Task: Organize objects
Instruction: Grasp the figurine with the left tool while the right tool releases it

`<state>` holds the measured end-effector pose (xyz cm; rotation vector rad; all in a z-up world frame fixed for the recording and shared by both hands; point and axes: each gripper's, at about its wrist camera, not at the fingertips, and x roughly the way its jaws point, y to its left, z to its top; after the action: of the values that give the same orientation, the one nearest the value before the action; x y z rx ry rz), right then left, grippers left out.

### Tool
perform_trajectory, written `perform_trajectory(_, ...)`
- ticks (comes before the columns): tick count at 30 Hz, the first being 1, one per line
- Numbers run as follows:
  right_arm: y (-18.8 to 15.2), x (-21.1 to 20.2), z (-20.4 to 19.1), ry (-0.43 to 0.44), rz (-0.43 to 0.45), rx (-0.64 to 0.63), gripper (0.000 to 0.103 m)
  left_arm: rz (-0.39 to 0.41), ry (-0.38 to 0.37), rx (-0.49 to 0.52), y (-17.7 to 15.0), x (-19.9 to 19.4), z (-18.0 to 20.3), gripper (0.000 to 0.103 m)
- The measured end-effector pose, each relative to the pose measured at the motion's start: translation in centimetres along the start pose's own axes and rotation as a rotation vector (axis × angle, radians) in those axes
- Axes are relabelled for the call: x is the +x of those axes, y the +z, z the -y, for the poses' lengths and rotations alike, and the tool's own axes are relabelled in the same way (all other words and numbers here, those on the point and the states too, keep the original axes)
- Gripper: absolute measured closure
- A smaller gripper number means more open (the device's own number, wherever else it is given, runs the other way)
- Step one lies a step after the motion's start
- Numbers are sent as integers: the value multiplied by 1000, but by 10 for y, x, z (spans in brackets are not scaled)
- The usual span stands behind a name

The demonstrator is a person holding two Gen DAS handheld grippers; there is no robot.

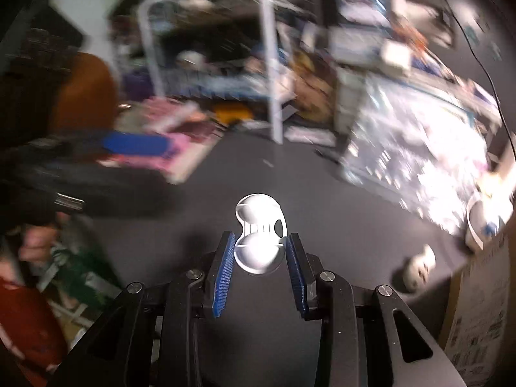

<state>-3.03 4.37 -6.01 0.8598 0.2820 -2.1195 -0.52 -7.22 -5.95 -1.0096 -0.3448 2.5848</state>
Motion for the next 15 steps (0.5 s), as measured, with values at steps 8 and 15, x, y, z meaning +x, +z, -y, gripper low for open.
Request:
perform_trajectory(8,30,-53,-15,23,97,-127,75,42,-104,15,30,-12,22,54)
perform_trajectory(15,36,-95,18,-20,132,-118,75,41,-148,99,67,5,69,67)
